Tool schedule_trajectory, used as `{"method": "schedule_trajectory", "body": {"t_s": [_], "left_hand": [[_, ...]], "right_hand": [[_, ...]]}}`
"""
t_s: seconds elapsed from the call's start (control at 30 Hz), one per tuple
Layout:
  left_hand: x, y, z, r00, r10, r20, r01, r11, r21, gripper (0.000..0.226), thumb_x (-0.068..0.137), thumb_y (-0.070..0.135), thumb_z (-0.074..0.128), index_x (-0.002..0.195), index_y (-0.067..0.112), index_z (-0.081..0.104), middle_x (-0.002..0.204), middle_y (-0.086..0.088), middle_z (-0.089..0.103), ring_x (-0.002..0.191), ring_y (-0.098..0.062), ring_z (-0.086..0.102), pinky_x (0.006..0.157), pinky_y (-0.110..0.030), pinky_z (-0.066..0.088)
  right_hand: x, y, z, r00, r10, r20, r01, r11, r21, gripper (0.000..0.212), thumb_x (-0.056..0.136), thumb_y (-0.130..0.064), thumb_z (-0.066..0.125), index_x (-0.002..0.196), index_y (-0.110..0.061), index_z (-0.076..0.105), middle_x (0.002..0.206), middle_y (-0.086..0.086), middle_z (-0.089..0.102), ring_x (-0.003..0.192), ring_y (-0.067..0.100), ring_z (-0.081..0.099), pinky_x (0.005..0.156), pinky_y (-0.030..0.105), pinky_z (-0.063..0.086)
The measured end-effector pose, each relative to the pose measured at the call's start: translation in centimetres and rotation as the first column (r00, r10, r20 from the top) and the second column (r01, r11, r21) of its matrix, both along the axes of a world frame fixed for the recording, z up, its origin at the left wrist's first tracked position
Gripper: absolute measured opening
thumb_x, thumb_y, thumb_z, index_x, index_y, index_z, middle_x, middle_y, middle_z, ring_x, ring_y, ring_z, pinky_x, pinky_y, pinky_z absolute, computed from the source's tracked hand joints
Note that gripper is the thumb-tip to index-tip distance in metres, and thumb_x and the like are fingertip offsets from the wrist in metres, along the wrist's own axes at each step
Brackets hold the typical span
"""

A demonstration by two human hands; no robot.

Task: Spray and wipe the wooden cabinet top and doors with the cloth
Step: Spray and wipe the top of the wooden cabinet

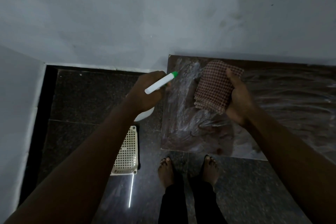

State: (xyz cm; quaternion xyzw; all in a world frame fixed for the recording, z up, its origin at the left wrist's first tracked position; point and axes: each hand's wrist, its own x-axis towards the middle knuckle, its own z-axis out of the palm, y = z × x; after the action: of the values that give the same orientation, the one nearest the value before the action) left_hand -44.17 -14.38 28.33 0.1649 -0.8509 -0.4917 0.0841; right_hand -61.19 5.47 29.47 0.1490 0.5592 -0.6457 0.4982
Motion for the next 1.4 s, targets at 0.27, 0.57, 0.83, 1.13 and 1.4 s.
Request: {"method": "schedule_trajectory", "body": {"t_s": [0.27,0.57,0.83,1.13,1.4], "left_hand": [[0.3,1.1,-1.4,0.973,-0.131,0.188,0.197,0.899,-0.391,0.031,0.078,0.022,0.058,0.103,0.005,0.057,0.098,-0.009,0.056,0.084,-0.024,0.053,0.059,-0.043,0.049],[0.2,2.5,-1.7,0.97,-0.033,0.241,0.161,0.831,-0.533,0.035,0.073,0.015,0.071,0.103,0.003,0.059,0.095,-0.012,0.061,0.082,-0.029,0.059,0.054,-0.034,0.046],[0.4,3.4,-1.0,0.935,0.155,0.32,0.062,0.815,-0.576,0.053,0.063,0.013,0.085,0.107,-0.003,0.06,0.102,-0.02,0.063,0.091,-0.037,0.06,0.065,-0.031,0.037],[0.7,4.2,-1.0,0.912,0.216,0.348,-0.008,0.858,-0.513,0.048,0.072,0.022,0.082,0.11,0.002,0.059,0.109,-0.016,0.063,0.1,-0.032,0.057,0.069,-0.032,0.035],[1.0,4.3,-0.5,0.918,0.232,0.323,-0.042,0.865,-0.5,0.042,0.072,0.018,0.079,0.106,0.002,0.06,0.103,-0.017,0.063,0.096,-0.034,0.059,0.065,-0.032,0.038]], "right_hand": [[-0.4,0.3,0.1,1.0,-0.002,0.002,0.002,1.0,-0.002,0.049,0.105,-0.045,0.042,0.138,-0.013,0.058,0.13,0.008,0.068,0.118,0.026,0.066,0.094,0.044,0.056],[-0.1,0.9,-0.5,0.999,0.047,-0.019,-0.046,0.998,0.035,0.045,0.105,-0.045,0.041,0.132,-0.016,0.063,0.126,0.006,0.07,0.117,0.026,0.066,0.099,0.045,0.053],[-0.2,1.2,0.2,0.999,0.049,-0.023,-0.048,0.997,0.056,0.046,0.104,-0.045,0.043,0.132,-0.015,0.063,0.127,0.007,0.07,0.116,0.027,0.066,0.099,0.047,0.053],[0.1,1.1,-0.2,0.997,0.069,-0.041,-0.067,0.996,0.065,0.048,0.103,-0.047,0.045,0.135,-0.015,0.061,0.129,0.008,0.069,0.12,0.028,0.064,0.101,0.047,0.052],[0.5,0.2,-0.2,0.935,0.073,-0.348,-0.004,0.981,0.195,0.042,0.105,-0.041,0.048,0.132,-0.013,0.064,0.12,0.003,0.071,0.113,0.023,0.068,0.094,0.038,0.056]]}}
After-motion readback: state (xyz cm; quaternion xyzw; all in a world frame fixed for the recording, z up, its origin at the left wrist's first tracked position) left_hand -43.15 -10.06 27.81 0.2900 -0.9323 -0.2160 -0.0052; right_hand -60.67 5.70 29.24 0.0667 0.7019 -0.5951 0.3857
